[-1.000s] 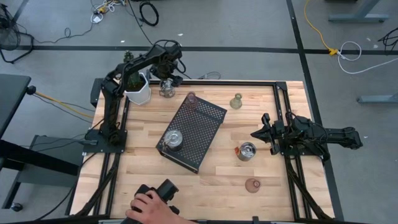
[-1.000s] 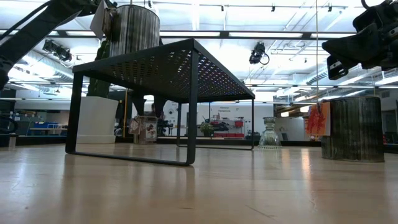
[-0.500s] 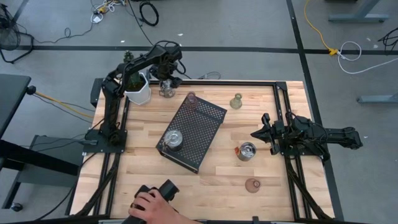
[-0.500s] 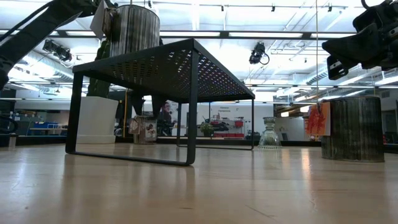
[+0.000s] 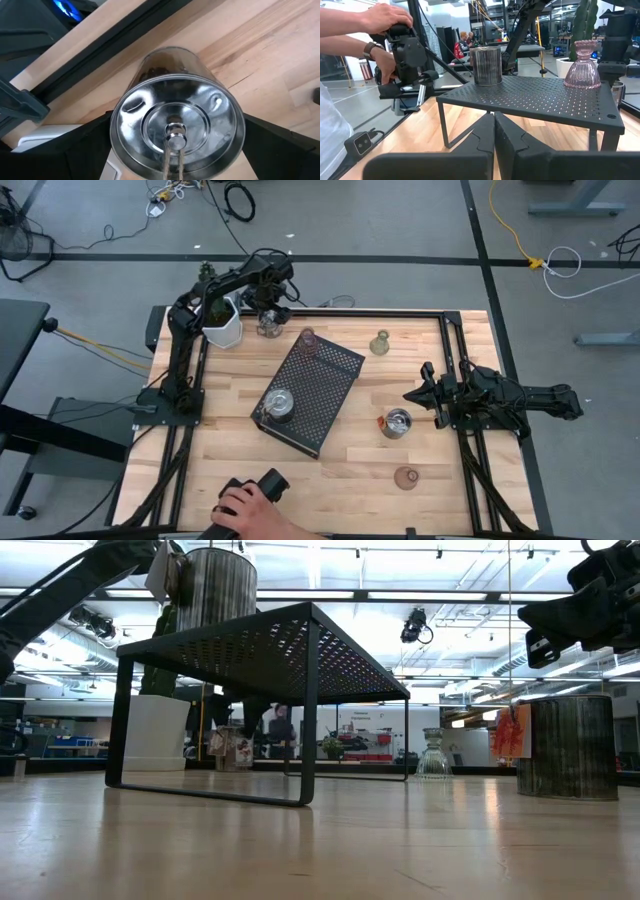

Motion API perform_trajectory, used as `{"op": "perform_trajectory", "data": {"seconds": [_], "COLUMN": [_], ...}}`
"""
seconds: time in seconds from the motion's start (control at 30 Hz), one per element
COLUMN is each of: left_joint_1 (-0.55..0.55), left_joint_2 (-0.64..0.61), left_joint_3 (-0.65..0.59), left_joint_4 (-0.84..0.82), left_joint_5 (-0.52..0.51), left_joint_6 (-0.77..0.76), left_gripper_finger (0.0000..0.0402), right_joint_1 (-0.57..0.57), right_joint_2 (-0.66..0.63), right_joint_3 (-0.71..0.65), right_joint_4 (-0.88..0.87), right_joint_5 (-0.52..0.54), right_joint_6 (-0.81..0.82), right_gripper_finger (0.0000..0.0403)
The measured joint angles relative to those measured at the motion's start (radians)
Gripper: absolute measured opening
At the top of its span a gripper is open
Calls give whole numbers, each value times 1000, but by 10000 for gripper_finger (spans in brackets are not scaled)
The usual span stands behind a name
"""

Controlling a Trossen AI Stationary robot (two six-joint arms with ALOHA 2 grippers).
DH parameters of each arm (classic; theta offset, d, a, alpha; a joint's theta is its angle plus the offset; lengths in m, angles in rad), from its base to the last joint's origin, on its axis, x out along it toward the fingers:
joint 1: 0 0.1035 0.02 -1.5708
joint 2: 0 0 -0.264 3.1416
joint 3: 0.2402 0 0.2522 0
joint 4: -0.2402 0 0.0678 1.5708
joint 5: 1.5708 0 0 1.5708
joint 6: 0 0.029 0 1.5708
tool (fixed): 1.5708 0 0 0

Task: Pick & Place candle stick holders
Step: Put the top silver scented candle on the shelf

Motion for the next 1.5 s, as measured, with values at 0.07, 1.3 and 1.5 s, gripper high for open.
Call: {"op": "perform_trajectory", "data": {"seconds": [0.07,1.3,1.5], "left_joint_1": [0,0,0], "left_joint_2": [0,-1,-1], "left_joint_3": [0,0,0], "left_joint_4": [1,2,2], "left_joint_5": [1,1,1], "left_joint_6": [0,-2,-1], "left_gripper_finger": [399,383,383], "right_joint_1": [0,0,0], "right_joint_2": [0,0,0], "right_joint_3": [0,0,0], "right_joint_4": [0,0,0], "right_joint_5": [0,0,0], "right_joint_6": [0,0,0], "right_gripper_finger": [12,12,12]}}
